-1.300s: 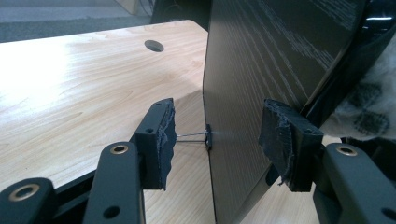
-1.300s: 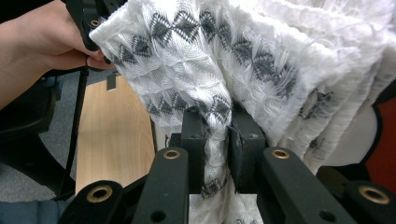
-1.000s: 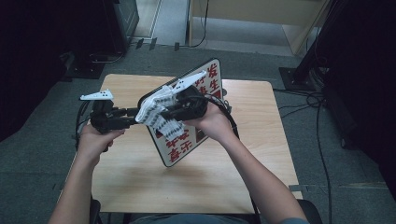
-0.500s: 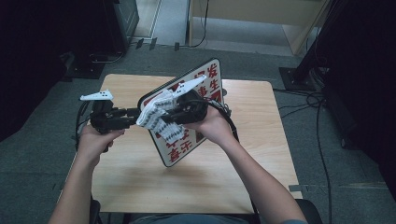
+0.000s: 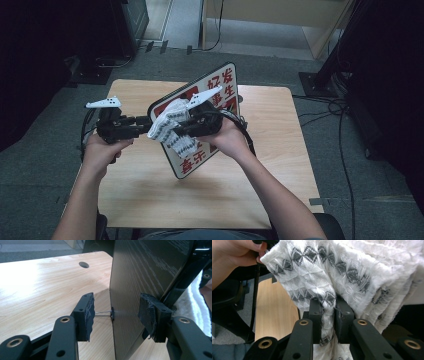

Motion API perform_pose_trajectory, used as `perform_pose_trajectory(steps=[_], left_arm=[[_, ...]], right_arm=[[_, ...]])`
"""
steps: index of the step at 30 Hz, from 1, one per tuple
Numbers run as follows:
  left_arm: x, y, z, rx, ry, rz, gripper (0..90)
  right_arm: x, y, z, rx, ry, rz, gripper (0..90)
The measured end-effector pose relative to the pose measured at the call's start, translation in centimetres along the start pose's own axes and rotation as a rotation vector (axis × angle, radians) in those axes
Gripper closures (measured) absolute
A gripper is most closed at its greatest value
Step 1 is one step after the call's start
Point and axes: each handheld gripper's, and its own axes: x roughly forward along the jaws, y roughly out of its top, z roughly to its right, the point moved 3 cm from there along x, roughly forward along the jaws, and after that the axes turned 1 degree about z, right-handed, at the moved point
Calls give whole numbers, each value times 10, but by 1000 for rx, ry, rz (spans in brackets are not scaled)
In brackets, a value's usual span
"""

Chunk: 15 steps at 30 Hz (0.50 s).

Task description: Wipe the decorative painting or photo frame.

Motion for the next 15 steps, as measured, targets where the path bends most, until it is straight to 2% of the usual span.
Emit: perform_pose_trajectory(steps=[3,15], left_arm=[[0,0,0,-11,-3,-6,476],[0,0,1,-7,2,-6,484]], right_arm=[[1,-3,0,6,2,-3,790],[5,-11,0,17,7,-13,790]])
